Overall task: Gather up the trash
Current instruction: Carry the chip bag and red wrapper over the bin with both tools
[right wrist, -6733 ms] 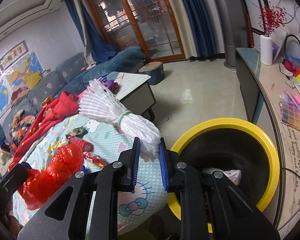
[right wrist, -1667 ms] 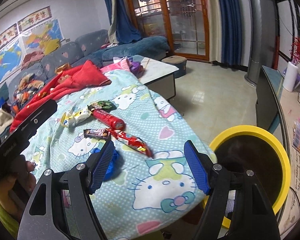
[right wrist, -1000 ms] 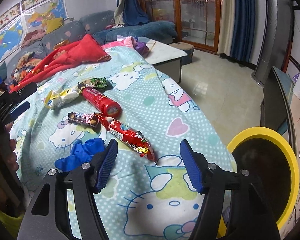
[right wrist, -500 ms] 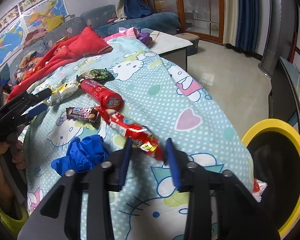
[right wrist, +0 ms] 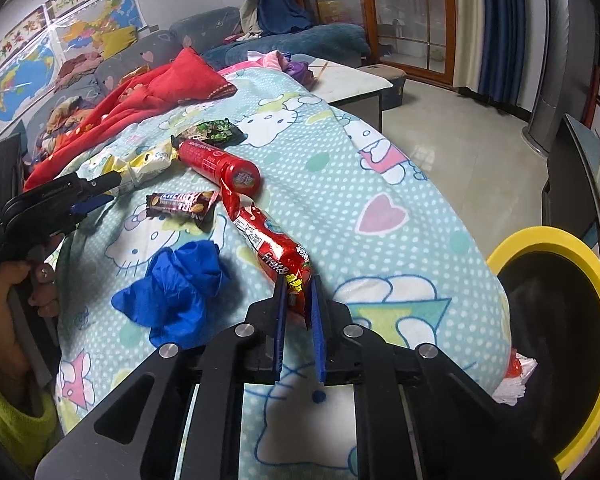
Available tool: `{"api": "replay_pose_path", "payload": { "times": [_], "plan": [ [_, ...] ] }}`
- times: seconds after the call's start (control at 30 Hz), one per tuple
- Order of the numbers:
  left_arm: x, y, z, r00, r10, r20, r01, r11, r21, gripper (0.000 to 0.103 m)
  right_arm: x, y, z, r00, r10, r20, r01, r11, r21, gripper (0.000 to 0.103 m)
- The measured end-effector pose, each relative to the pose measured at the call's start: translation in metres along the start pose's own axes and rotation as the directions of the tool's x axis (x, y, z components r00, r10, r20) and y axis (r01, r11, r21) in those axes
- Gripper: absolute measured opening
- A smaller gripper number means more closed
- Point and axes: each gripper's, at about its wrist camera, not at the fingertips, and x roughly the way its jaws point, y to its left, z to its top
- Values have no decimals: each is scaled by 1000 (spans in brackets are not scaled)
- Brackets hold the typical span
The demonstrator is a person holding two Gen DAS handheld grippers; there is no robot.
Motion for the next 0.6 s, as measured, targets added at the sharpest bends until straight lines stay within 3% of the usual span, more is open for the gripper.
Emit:
{"api": "replay_pose_path", "payload": {
  "times": [0.33,0.6],
  "plan": [
    [-29,4,-4,998,-24,54,25,1000,-16,21,-21,-8,-6,1000,22,12,-23,999,33,10],
    [-59,-17,-2,992,-65,107,60,997,51,21,-37,-9,-3,998,32,45,-35,998,52,9]
  ]
}}
